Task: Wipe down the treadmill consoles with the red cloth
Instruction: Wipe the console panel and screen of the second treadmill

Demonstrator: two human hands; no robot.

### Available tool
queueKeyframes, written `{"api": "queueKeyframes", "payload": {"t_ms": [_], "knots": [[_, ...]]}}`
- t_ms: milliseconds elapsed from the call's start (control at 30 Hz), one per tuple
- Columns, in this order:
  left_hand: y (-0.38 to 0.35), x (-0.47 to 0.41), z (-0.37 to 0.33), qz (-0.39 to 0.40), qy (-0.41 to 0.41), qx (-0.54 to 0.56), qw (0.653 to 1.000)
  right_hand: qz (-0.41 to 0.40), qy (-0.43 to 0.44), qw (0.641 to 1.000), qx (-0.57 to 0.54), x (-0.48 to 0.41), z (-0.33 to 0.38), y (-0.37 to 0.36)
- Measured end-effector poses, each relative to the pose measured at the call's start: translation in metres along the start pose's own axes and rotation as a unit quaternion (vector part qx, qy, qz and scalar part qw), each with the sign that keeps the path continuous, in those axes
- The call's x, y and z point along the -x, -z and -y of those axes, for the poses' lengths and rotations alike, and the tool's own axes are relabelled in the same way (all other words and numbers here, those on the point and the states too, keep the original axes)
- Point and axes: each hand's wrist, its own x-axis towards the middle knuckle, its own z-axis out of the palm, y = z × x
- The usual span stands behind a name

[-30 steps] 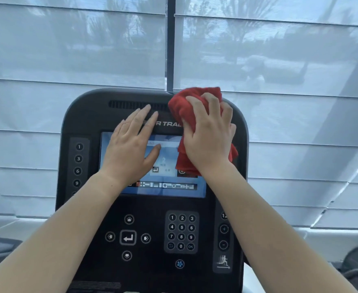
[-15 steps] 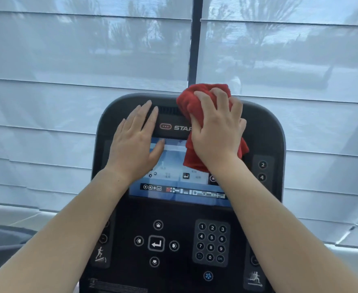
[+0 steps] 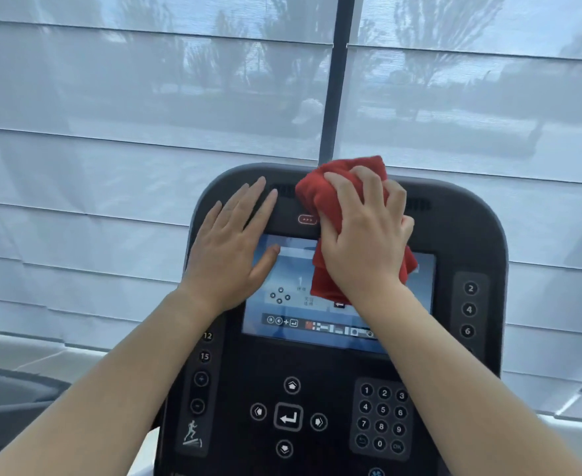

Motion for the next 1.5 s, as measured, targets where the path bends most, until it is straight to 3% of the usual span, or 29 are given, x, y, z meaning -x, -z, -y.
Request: {"api": "queueKeyframes", "payload": {"t_ms": [100, 333, 467, 1100, 1367, 1500], "knots": [[0.004, -0.001, 0.014, 0.003, 0.029, 0.004, 1.0, -0.002, -0.005, 1.0, 0.005, -0.014, 0.017, -0.01], [0.003, 0.015, 0.024, 0.013, -0.004, 0.007, 1.0, 0.001, 0.036, 0.999, 0.026, 0.024, 0.028, -0.017], [0.007, 0.019, 0.032, -0.001, -0.025, 0.014, 1.0, -0.011, 0.008, 1.0, 0.019, 0.009, 0.036, -0.021], [-0.017, 0.063, 0.053, -0.045, -0.008, 0.175, 0.984, -0.019, 0.001, 1.0, 0.02, -0.013, 0.08, -0.045], [-0.018, 0.067, 0.051, -0.059, -0.008, 0.167, 0.984, -0.011, 0.033, 0.999, 0.025, 0.021, 0.076, -0.042], [-0.017, 0.068, 0.053, -0.071, -0.005, 0.165, 0.984, -0.001, 0.031, 0.999, 0.018, -0.002, 0.079, -0.041]]}}
